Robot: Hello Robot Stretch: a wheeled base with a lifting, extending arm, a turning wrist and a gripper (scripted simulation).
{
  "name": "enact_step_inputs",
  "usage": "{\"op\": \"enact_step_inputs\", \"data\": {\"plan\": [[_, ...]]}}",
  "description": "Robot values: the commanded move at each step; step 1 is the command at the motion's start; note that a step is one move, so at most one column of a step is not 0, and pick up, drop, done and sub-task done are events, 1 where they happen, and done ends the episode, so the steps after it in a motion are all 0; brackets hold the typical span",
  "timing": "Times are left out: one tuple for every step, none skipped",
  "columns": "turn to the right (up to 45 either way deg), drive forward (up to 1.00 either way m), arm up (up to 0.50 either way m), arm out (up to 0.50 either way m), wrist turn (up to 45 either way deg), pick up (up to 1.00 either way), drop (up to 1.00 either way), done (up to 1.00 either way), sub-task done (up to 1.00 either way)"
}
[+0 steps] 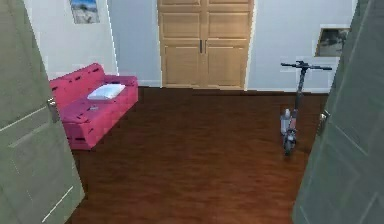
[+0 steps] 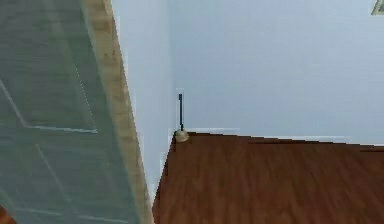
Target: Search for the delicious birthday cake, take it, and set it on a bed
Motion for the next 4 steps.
{"op": "enact_step_inputs", "data": {"plan": [[9.0, 0.0, 0.0, 0.0, 0.0, 0.0, 0.0, 0.0, 0.0], [0.0, 1.0, 0.0, 0.0, 0.0, 0.0, 0.0, 0.0, 0.0], [0.0, 1.0, 0.0, 0.0, 0.0, 0.0, 0.0, 0.0, 0.0], [6.0, 0.0, 0.0, 0.0, 0.0, 0.0, 0.0, 0.0, 0.0]]}}
